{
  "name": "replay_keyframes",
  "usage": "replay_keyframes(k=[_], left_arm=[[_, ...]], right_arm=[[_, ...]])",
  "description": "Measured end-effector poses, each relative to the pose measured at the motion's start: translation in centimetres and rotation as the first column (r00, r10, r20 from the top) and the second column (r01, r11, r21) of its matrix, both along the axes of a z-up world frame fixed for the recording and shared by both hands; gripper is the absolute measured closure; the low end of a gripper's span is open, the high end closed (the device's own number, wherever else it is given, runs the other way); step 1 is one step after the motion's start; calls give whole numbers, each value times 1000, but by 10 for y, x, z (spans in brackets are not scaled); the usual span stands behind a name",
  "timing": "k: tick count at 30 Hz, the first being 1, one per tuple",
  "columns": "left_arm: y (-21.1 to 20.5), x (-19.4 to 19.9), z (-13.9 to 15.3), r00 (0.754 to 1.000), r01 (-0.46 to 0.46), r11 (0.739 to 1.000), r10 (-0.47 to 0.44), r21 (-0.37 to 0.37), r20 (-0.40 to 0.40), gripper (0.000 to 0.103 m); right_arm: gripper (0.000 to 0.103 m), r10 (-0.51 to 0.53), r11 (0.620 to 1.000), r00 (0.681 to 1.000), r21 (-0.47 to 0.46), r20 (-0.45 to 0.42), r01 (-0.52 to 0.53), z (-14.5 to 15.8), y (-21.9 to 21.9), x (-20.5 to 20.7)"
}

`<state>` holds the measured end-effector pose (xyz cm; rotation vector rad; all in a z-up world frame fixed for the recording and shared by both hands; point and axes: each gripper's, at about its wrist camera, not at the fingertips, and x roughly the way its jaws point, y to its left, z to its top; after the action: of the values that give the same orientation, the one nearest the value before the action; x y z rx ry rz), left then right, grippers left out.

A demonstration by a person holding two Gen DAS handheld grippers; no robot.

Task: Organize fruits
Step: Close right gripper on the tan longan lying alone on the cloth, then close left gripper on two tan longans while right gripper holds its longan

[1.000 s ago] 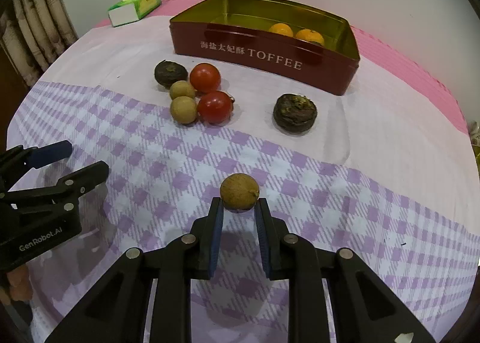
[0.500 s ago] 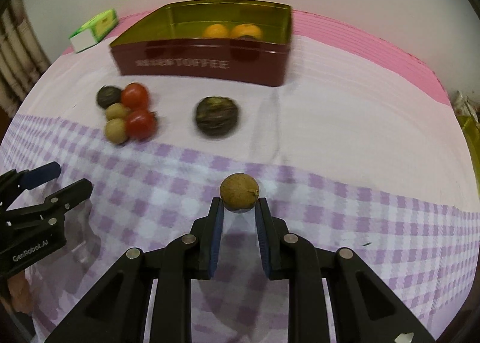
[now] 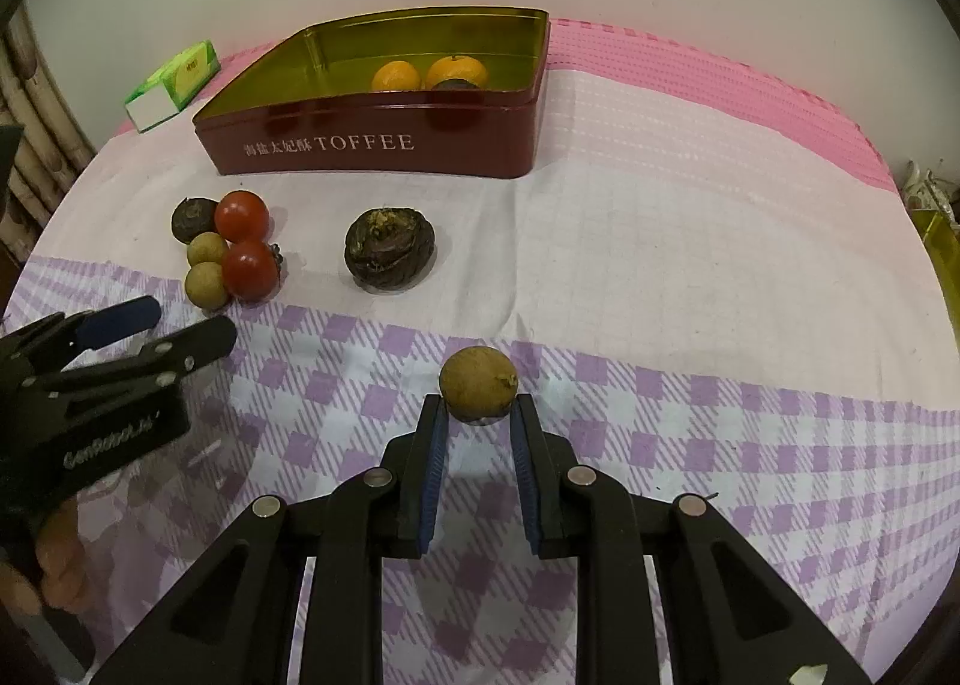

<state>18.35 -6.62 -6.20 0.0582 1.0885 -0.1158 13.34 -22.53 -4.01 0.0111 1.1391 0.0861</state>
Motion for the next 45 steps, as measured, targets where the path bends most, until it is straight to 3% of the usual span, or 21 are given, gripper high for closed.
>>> replay_keyframes(k=[9, 13, 19, 27, 38, 45], left_arm=[[13, 17, 0, 999, -33, 999, 33, 1, 5, 37], [22, 13, 0, 999, -32, 999, 32, 0, 11, 45], [27, -1, 3, 1000, -26, 1000, 26, 5, 0, 49], [38, -12, 5, 1000, -24, 1000, 24, 3, -10, 48], [18, -19, 7, 1000, -3, 1000, 3, -21, -12, 48], [17, -5, 4, 998, -58, 998, 58, 3, -1, 48]], right_arm=[[82, -1, 1000, 1000, 3, 6, 1, 0, 0, -1], [82, -2, 1000, 1000, 4, 7, 2, 0, 0, -1], [82, -1, 1000, 1000, 4, 8, 1, 0, 0, -1], [82, -1, 1000, 1000, 5, 9, 1, 0, 0, -1], [82, 1, 1000, 1000, 5, 10, -1, 0, -1, -2], [82, 0, 1000, 1000, 2, 14, 0, 0, -2, -2]])
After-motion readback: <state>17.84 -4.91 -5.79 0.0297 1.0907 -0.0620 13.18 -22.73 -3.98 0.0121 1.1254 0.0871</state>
